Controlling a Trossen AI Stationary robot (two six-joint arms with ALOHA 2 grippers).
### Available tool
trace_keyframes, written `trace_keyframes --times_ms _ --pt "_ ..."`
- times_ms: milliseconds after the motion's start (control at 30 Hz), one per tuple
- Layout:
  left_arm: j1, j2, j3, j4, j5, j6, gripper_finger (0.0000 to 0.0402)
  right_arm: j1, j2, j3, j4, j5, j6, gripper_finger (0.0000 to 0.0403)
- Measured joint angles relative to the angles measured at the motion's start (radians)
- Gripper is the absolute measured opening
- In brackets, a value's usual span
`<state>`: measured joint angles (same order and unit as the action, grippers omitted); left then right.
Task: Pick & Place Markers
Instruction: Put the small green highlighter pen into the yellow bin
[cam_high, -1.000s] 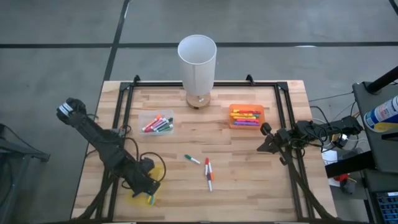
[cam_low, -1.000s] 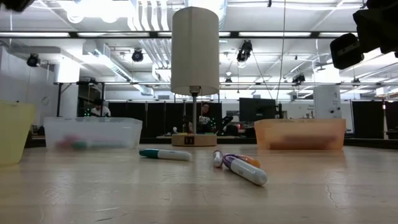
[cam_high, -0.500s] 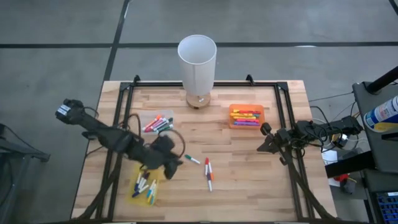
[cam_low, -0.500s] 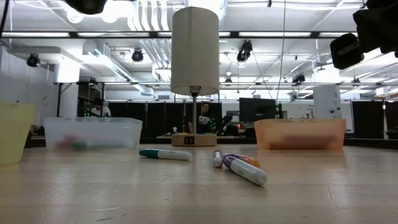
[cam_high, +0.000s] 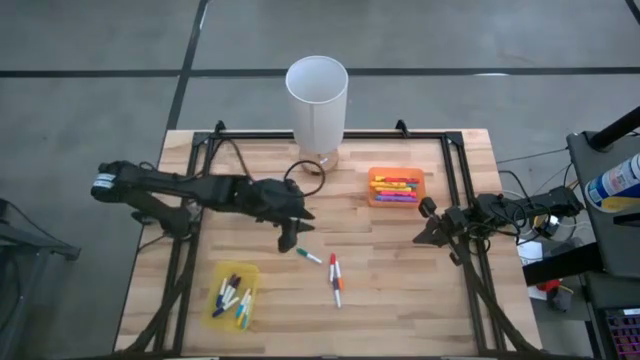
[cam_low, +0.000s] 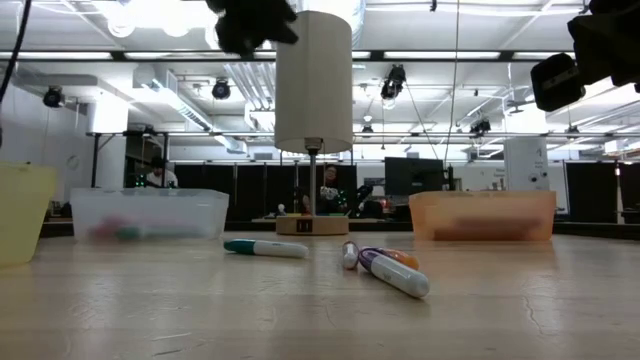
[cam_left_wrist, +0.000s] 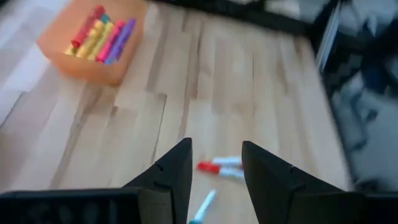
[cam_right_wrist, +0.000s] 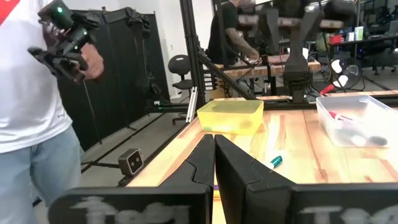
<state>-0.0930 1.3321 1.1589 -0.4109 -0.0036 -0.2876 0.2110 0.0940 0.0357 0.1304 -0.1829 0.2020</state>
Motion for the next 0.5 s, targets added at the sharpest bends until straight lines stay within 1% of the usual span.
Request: trace_keyframes --times_ms 67,133,300,500 --pt "0.02 0.024 -0.001 -0.017 0.029 0.095 0.0137 0.0 0.0 0.0 0.0 0.0 0.0 0.0009" --pt "0.03 0.058 -0.001 -0.032 0.036 0.161 0.0137 0.0 0.0 0.0 0.0 0.0 0.0 0.0009" --pt "0.03 0.166 -0.001 -0.038 0.038 0.22 0.0137 0.0 0.0 0.0 0.0 0.0 0.0 0.0009" --pt "0.028 0.283 -0.002 -0.062 0.036 0.254 0.0137 0.0 0.0 0.0 0.0 0.0 0.0 0.0009"
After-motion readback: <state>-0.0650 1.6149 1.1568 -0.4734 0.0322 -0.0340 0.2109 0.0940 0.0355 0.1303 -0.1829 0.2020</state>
